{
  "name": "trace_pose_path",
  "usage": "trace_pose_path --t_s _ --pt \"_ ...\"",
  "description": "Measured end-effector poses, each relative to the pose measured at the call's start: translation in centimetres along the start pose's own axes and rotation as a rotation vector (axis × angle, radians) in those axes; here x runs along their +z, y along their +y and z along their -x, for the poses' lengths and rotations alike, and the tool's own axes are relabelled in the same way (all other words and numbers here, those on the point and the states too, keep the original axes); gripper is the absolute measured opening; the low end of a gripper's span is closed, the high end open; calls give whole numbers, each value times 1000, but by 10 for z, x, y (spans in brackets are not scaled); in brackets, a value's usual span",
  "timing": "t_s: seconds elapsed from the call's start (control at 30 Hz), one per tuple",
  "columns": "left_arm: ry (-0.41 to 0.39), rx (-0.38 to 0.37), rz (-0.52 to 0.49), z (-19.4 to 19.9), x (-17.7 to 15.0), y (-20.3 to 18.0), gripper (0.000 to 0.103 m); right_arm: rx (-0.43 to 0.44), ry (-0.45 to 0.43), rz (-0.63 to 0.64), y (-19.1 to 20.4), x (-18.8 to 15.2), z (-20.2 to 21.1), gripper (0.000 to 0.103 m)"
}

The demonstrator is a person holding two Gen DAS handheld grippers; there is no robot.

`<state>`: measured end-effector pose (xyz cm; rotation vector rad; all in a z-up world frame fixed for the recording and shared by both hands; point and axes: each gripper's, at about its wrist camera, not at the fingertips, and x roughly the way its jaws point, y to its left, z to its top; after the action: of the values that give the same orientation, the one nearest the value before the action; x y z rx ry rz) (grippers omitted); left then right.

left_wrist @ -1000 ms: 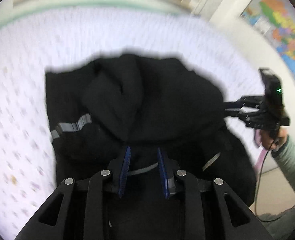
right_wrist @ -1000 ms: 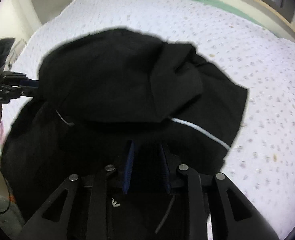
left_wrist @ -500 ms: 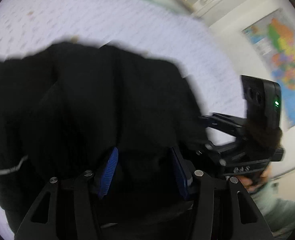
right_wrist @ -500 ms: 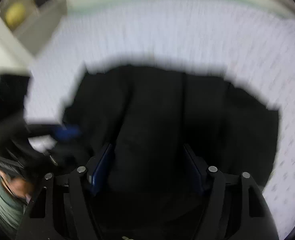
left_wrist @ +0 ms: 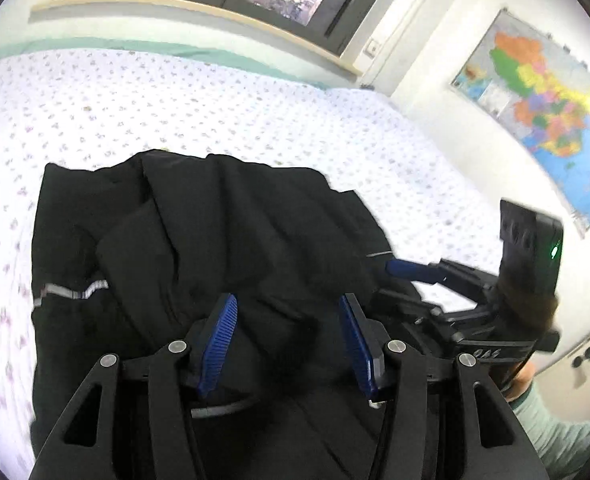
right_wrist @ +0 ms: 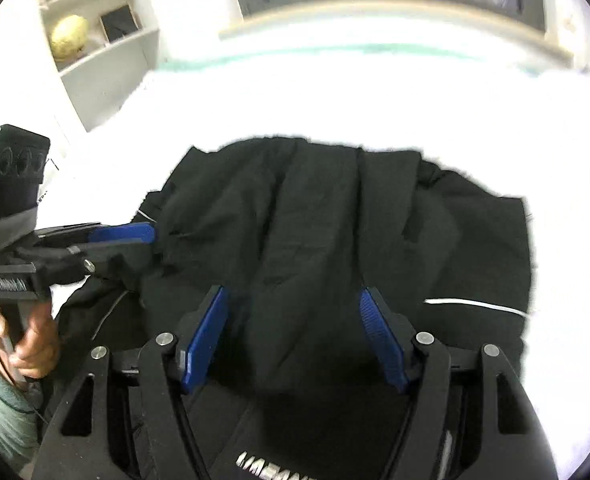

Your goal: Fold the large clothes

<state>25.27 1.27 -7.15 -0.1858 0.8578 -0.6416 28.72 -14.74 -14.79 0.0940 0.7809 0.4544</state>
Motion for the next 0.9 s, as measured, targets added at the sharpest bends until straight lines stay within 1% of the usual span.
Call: trace_pose_path --t_s 0.03,0.1,0.13,0.17,0.2,0.23,0.27,0.3,0.37,0.4,0.53,0.57,0.67,0.7,0.73,0.77,0.8,0.83,0.9 --pt "22 9 11 -2 -7 0 55 -6 22 17 6 -5 -4 73" --pt "70 53 30 -18 -19 7 55 -26 58 41 14 -14 -12 73" --pt "97 67 56 -37 -22 13 55 -46 99 48 12 -19 -31 73" --pt "121 62 88 -53 -25 20 54 -56 142 38 6 -12 -43 73" --pt "132 45 131 -64 -33 32 54 -55 166 23 4 -21 -61 73" --pt "119 14 165 -70 -39 42 54 -45 136 27 5 -27 -67 74" --pt "98 -12 168 -68 -42 46 54 -35 93 39 6 -33 -65 75" --pt "85 -26 172 -66 -45 47 54 -23 57 39 5 -38 -63 75" --pt "65 -34 164 -71 -49 52 54 -3 29 21 1 -41 -63 75" --pt "55 -30 148 -66 -55 56 54 -3 21 22 0 -41 -65 75" --pt "31 15 88 -64 -62 44 54 -30 6 34 4 -45 -66 76" --pt "28 19 84 -64 -63 43 54 -36 6 33 10 -44 -61 76" --pt "29 35 88 -60 -64 38 54 -55 24 13 15 -45 -63 77" --pt "50 79 69 -52 -66 32 54 -58 39 -1 15 -46 -59 77" --pt "57 110 36 -45 -60 21 54 -64 57 -18 18 -50 -49 77" --pt "53 128 5 -34 -56 10 54 -57 60 -22 20 -53 -41 77" --pt "30 130 -44 -10 -65 -4 54 -35 64 -27 23 -59 -30 78" --pt "11 126 -71 6 -68 -11 55 5 86 -45 25 -70 -15 78" --pt "-34 145 -122 52 -83 -29 55 16 93 -72 24 -86 8 78"
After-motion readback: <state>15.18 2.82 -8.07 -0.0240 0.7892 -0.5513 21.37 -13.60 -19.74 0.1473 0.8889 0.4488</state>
